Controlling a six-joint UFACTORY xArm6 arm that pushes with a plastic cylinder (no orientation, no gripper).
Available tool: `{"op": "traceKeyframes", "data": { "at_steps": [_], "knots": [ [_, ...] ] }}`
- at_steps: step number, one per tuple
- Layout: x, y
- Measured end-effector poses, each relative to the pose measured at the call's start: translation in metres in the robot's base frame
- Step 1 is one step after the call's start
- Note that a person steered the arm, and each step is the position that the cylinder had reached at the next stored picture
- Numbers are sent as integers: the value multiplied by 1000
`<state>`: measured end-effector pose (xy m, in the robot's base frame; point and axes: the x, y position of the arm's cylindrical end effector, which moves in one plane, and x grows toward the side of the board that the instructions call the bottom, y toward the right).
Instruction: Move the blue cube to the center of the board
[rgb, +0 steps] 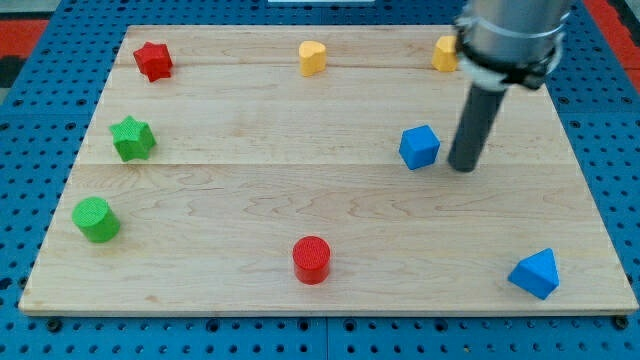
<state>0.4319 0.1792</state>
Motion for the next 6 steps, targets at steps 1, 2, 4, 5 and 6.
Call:
{"op": "traceKeyframes", "data": {
  "at_steps": [1, 2, 4, 5, 6],
  "knots": [
    [-15, -63],
    [-9, -166],
    [-93, -86],
    [-169, -116],
    [-214, -169]
  ]
}}
